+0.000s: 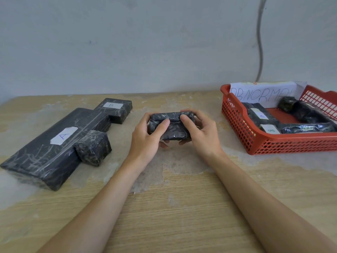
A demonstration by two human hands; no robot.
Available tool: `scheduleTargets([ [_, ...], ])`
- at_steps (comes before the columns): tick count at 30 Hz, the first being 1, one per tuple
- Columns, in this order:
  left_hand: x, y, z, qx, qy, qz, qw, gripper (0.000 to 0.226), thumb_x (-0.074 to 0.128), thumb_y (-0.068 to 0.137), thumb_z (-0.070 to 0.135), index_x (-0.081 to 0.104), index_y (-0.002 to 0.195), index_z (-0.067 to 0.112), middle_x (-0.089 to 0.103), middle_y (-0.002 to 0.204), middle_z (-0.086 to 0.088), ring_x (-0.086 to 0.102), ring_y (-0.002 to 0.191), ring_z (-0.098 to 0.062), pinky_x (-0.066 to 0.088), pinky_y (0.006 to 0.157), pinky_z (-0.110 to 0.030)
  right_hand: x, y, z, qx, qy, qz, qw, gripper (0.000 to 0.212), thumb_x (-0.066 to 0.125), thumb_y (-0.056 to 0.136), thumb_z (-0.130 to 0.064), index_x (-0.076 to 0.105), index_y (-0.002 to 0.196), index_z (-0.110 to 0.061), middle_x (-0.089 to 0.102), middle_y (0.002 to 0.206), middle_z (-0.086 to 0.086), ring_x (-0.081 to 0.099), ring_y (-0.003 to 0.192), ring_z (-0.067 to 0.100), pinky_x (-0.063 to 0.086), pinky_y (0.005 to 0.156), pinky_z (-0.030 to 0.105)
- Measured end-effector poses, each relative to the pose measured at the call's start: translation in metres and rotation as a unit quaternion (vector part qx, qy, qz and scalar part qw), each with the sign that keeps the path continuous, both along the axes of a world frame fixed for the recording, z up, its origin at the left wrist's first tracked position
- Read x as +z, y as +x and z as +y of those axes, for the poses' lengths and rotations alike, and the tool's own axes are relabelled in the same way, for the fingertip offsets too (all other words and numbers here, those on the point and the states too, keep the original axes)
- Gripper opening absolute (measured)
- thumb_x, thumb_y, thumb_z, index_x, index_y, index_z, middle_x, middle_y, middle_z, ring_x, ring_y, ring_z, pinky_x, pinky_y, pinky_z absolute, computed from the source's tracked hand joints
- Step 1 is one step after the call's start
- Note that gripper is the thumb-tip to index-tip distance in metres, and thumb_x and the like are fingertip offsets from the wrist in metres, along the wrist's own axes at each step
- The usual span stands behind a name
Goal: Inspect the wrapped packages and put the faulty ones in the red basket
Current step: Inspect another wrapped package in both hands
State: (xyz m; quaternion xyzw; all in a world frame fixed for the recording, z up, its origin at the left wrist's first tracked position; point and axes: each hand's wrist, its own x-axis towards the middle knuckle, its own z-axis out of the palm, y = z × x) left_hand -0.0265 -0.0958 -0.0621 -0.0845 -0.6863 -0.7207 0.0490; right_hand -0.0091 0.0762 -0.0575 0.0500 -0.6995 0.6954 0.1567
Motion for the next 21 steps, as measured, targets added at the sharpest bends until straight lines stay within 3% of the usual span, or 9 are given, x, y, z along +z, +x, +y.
scheduleTargets([
  [3, -0.002, -0.002, -0.001, 0.028, -0.007, 0.005, 1.000, 0.016, 0.072, 0.101, 0.029, 0.068, 0.116, 0.022, 0.078, 0.106, -0.003, 0.079, 0.095, -0.025, 0.064, 0.064, -0.042, -0.002, 0.001, -0.002, 0.034, 0.014, -0.023, 0.999, 0.038, 0.079, 0.097, -0.024, 0.067, 0.133, -0.025, 0.077, 0.115, 0.004, 0.079, 0.100, 0.023, 0.066, 0.072, 0.044],
  [6, -0.003, -0.004, -0.005, 0.037, -0.046, 0.020, 0.998, 0.027, 0.073, 0.093, 0.049, 0.070, 0.114, 0.031, 0.079, 0.106, 0.003, 0.078, 0.099, -0.021, 0.065, 0.078, -0.052, -0.003, -0.001, -0.003, 0.042, 0.014, -0.018, 0.999, 0.055, 0.086, 0.090, -0.016, 0.063, 0.139, -0.024, 0.075, 0.121, 0.005, 0.079, 0.103, 0.023, 0.067, 0.075, 0.047],
  [8, -0.001, -0.002, -0.005, 0.028, -0.045, 0.016, 0.998, 0.029, 0.074, 0.093, 0.050, 0.070, 0.114, 0.030, 0.079, 0.106, 0.003, 0.077, 0.098, -0.021, 0.065, 0.076, -0.050, -0.001, -0.001, -0.002, 0.041, -0.003, -0.008, 0.999, 0.052, 0.084, 0.091, -0.010, 0.064, 0.137, -0.024, 0.075, 0.120, 0.009, 0.079, 0.097, 0.023, 0.066, 0.065, 0.038],
  [10, 0.001, -0.001, -0.003, 0.023, -0.023, 0.008, 0.999, 0.021, 0.075, 0.098, 0.037, 0.070, 0.115, 0.025, 0.079, 0.105, -0.002, 0.078, 0.095, -0.025, 0.064, 0.065, -0.043, 0.001, 0.000, -0.001, 0.036, -0.009, -0.005, 0.999, 0.041, 0.078, 0.096, -0.011, 0.067, 0.134, -0.024, 0.075, 0.118, 0.008, 0.079, 0.093, 0.021, 0.063, 0.061, 0.031],
  [13, 0.001, 0.001, -0.001, 0.017, -0.020, 0.008, 1.000, 0.018, 0.074, 0.100, 0.031, 0.069, 0.116, 0.023, 0.077, 0.104, -0.005, 0.078, 0.094, -0.028, 0.062, 0.060, -0.039, 0.000, 0.000, -0.001, 0.023, -0.021, -0.012, 0.999, 0.025, 0.068, 0.104, -0.015, 0.070, 0.128, -0.023, 0.076, 0.116, 0.009, 0.079, 0.090, 0.022, 0.062, 0.057, 0.034],
  [16, 0.000, 0.002, -0.004, 0.010, -0.083, 0.025, 0.996, 0.030, 0.069, 0.093, 0.052, 0.068, 0.115, 0.032, 0.077, 0.107, 0.008, 0.075, 0.101, -0.014, 0.064, 0.084, -0.047, -0.001, -0.002, -0.001, -0.007, -0.012, -0.004, 1.000, 0.022, 0.067, 0.104, -0.010, 0.072, 0.123, -0.019, 0.077, 0.111, 0.009, 0.080, 0.084, 0.023, 0.062, 0.053, 0.034],
  [18, 0.001, 0.005, -0.005, -0.026, -0.093, 0.043, 0.994, 0.045, 0.070, 0.089, 0.056, 0.062, 0.129, 0.035, 0.073, 0.118, 0.014, 0.070, 0.109, -0.002, 0.057, 0.099, -0.036, 0.000, -0.002, -0.001, -0.017, -0.027, -0.009, 0.999, 0.022, 0.068, 0.103, -0.008, 0.072, 0.123, -0.016, 0.078, 0.110, 0.010, 0.080, 0.082, 0.021, 0.061, 0.052, 0.033],
  [21, 0.002, 0.006, -0.006, -0.048, -0.092, 0.087, 0.991, 0.064, 0.081, 0.090, 0.043, 0.052, 0.146, 0.037, 0.065, 0.132, 0.021, 0.065, 0.119, 0.001, 0.053, 0.102, -0.024, 0.003, 0.001, -0.002, -0.021, -0.050, -0.025, 0.998, 0.020, 0.069, 0.103, -0.012, 0.073, 0.122, -0.016, 0.079, 0.106, 0.008, 0.080, 0.083, 0.022, 0.061, 0.052, 0.033],
])
